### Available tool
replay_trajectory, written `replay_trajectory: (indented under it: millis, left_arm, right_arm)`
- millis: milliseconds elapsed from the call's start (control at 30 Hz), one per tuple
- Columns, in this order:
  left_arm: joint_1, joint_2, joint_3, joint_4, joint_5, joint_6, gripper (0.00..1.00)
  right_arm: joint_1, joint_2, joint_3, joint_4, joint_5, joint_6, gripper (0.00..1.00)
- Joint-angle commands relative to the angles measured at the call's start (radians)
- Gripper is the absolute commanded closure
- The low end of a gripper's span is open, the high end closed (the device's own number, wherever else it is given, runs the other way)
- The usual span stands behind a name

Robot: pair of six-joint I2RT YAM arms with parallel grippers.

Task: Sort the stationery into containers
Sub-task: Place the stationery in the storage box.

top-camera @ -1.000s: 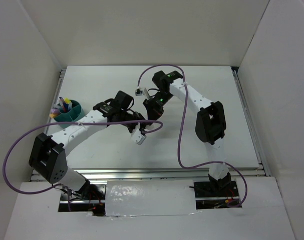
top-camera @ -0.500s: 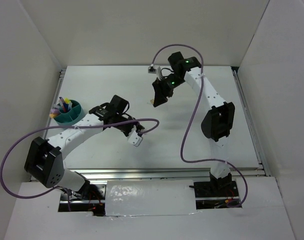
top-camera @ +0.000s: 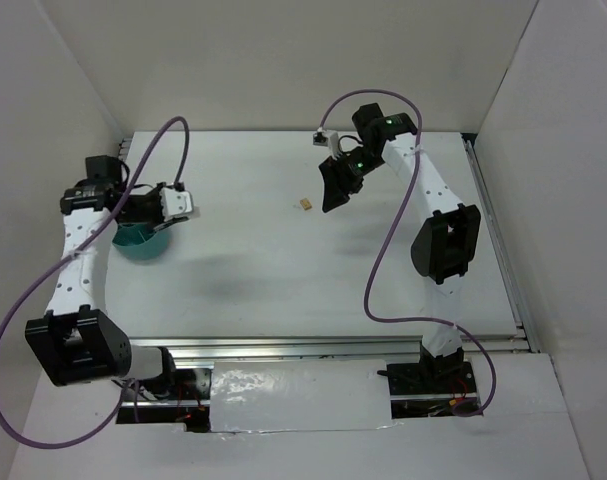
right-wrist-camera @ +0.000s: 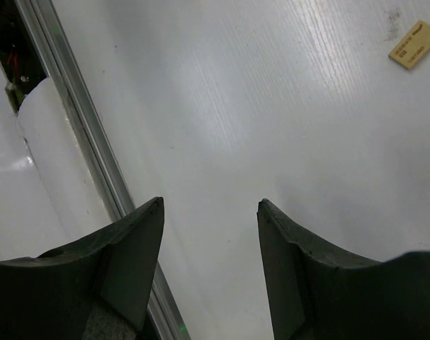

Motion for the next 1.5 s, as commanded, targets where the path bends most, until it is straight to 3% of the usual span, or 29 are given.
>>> replay_trajectory:
  millis: [0,167,433,600,1200,1467]
  left_arm:
    - [0.126,0.01,0.065,-0.36,0.051,0.303,0.94]
    - [0.322,0.096,0.176,-0.461,0.033,0.401,0.94]
    - [0.439,0.136,0.18,-0.46,-0.113,0.604,0.94]
    - [0.467,0.194,0.22,-0.46,-0.2,0.68,0.93]
    - [0.474,0.314,0.286,-0.442,-0.285,0.782,0.83]
    - [0.431,0.351,0.306,-0.412,-0.308,0.754,0.81]
  right_arm:
    - [0.001,-0.072,0.001,-0.028,0.015,0.004,0.38]
    - [0.018,-0.072,-0.011,-0.025,0.031,0.006,0.38]
    - [0.028,-0.078,-0.042,-0.023,0.045,0.003,0.39]
    - [0.028,-0.085,-0.053,-0.023,0.05,0.006,0.39]
    - [0.04,-0.081,-0.082,-0.017,0.067,0.004,0.39]
    - [0.035,-0.085,-0.1,-0.015,0.079,0.004,0.39]
